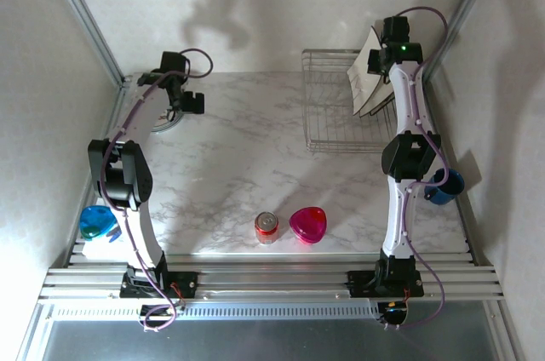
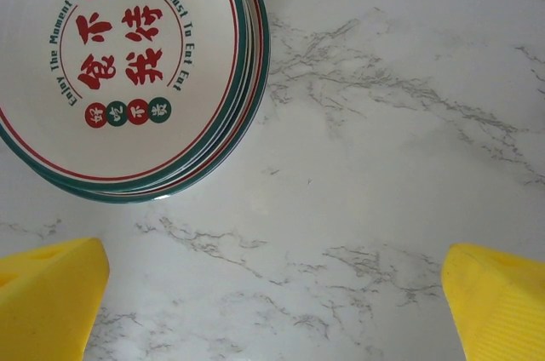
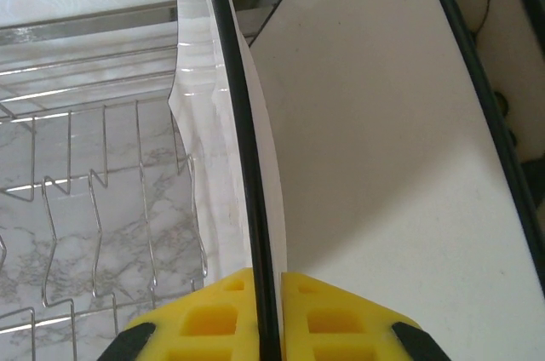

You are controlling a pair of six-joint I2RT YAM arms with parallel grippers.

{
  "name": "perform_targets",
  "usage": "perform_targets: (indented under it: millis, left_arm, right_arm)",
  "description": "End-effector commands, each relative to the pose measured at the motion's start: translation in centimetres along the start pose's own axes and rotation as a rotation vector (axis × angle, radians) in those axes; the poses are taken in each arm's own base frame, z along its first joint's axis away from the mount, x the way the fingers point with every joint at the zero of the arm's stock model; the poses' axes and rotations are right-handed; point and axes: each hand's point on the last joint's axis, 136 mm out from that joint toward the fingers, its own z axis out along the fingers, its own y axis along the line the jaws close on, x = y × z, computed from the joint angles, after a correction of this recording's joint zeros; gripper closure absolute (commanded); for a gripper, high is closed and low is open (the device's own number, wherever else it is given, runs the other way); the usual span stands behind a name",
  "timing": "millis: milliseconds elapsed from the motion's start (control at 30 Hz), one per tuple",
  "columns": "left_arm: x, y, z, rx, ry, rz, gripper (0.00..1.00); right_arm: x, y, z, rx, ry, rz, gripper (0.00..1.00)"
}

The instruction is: Unload the plates from the dish rack

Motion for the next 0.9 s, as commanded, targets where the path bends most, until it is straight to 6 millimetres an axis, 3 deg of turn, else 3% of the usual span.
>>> perform_targets:
  millis: [0, 433, 700, 867]
  left_arm:
    - [0.3, -0.6, -0.7, 0.007, -0.002, 0.004, 0.0]
    - [0.5, -1.1, -1.5, 0.037, -0.02, 0.007, 0.0]
    - [0.8, -1.3, -1.6, 0.048, -0.022, 0.005, 0.0]
    - [0.8, -1.4, -1.7, 0.048, -0.025, 0.005, 0.0]
  right_arm:
    - [-3.6, -0.9, -5.7, 0.026, -0.131, 0.02, 1.0]
    - [-7.4, -2.6, -13.5, 0.088, -0.304, 0.039, 1.0]
    - [-8.4, -3.4, -17.6, 0.108, -0.371, 0.031, 1.0]
    - [-8.5, -3.0, -19.1, 0.081, -0.384, 0.033, 1.0]
